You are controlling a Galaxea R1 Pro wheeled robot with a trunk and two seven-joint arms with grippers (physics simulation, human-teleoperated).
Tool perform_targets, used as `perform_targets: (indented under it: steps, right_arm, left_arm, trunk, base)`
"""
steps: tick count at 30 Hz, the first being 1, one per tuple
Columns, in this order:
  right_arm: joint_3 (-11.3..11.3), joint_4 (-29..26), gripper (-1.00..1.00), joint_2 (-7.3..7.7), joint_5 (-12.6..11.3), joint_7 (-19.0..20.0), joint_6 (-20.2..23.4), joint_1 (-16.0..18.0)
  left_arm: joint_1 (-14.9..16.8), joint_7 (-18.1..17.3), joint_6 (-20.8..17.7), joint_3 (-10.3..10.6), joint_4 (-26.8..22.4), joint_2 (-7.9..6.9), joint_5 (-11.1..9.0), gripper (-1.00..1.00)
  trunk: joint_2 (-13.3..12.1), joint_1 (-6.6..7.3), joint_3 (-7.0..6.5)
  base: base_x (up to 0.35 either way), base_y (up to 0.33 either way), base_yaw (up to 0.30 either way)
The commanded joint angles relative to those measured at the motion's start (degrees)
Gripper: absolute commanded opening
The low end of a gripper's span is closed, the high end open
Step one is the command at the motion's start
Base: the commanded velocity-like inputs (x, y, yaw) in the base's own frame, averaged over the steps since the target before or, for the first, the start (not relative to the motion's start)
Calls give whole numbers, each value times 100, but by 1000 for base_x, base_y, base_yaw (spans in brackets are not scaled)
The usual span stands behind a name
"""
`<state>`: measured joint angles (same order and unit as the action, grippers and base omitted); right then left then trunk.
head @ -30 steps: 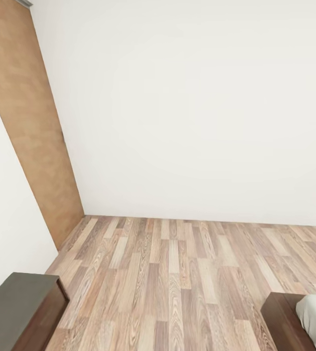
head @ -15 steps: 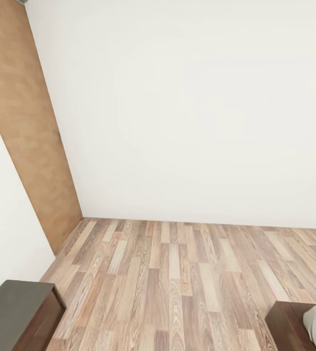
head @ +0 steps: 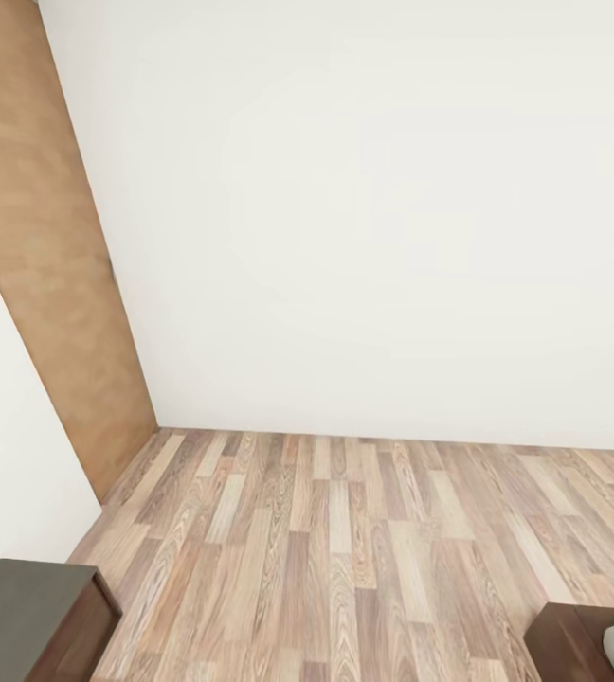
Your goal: In the bedroom, move the book from the bed onto either nightstand, and place the two sandals side by side next to the bed.
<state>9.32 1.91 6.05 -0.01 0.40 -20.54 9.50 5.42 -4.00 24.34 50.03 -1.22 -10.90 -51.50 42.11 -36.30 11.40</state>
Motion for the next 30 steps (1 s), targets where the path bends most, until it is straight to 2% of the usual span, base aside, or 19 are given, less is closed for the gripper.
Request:
perform_targets:
  steps: [1,30]
  right_arm:
    - [26,20,100,1,1,4,-37,9]
    - [26,20,100,1,1,4,-37,12]
  left_arm:
    - [3,-39,10,25,2,-1,-62,100]
    - [3,-39,10,25,-1,0,-62,100]
  trunk:
    - [6,-2,8]
    - [6,-2,8]
  base:
    - [147,0,0]
    - [147,0,-2]
